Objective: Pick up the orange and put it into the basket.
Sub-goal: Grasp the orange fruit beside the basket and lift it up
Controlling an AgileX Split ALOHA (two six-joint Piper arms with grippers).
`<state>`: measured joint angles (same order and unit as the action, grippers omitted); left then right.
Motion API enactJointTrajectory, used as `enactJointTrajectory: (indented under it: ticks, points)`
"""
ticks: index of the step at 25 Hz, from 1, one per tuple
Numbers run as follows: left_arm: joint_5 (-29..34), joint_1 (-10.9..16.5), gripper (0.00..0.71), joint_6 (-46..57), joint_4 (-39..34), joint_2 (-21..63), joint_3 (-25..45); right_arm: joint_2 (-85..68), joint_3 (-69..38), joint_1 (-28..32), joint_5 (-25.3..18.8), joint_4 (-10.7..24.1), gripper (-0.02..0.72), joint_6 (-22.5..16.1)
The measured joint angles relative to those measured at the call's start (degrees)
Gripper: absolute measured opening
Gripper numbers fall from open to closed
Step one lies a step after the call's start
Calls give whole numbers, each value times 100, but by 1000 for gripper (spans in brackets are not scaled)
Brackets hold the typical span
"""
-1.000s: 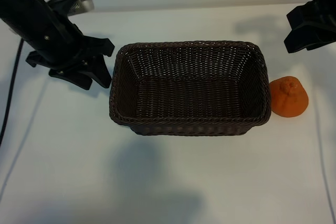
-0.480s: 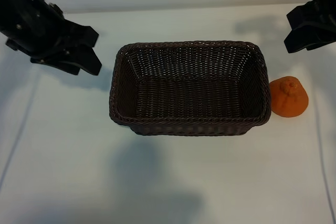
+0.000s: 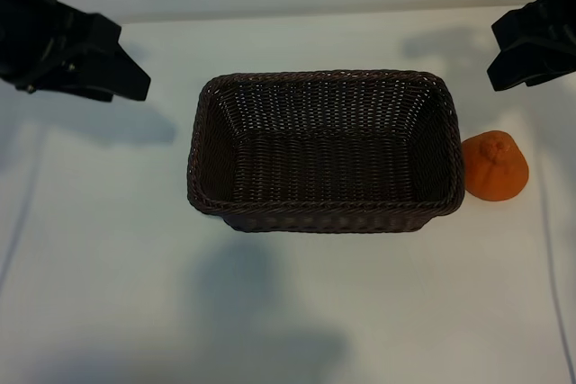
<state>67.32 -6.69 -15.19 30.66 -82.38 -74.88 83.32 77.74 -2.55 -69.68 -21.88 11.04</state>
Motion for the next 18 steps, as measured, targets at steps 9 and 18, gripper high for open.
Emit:
enactJointTrajectory:
  ticks: [9, 18]
  points:
    - [0, 0, 467, -1, 250, 48, 254, 0, 0, 0, 0, 0, 362, 0]
    - [0, 0, 467, 432, 342, 48, 254, 0, 0, 0, 0, 0, 362, 0]
